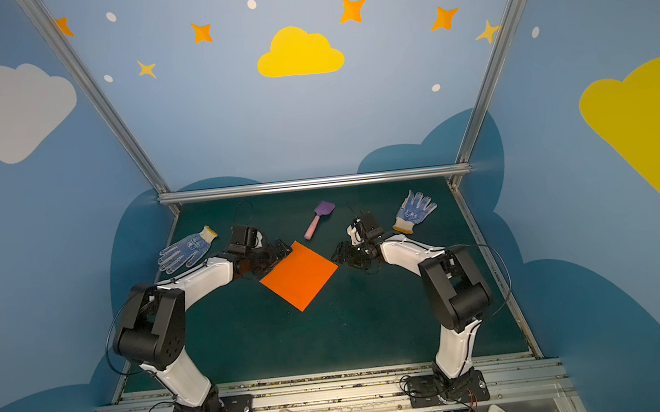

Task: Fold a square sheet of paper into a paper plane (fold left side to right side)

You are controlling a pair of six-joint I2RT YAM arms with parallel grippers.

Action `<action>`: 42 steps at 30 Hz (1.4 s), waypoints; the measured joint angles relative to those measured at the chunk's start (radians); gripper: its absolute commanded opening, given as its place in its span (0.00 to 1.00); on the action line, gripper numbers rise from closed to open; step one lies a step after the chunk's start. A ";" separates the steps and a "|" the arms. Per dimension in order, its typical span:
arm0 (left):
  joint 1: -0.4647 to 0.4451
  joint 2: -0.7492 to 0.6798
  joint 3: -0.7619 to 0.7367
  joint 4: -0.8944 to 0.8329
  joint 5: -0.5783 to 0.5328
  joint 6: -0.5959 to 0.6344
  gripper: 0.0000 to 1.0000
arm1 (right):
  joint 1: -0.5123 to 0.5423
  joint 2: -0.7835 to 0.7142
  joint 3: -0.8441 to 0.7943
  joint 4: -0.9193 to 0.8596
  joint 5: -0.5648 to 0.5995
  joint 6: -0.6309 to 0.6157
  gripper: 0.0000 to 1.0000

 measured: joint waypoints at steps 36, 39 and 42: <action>0.000 0.097 0.008 0.083 0.016 0.035 1.00 | 0.053 0.151 0.081 0.043 0.030 -0.044 0.64; 0.000 0.097 0.008 0.084 0.016 0.035 1.00 | 0.032 0.140 0.075 0.022 0.054 -0.065 0.64; 0.000 0.097 0.008 0.085 0.016 0.035 1.00 | 0.030 0.140 0.075 0.020 0.059 -0.079 0.64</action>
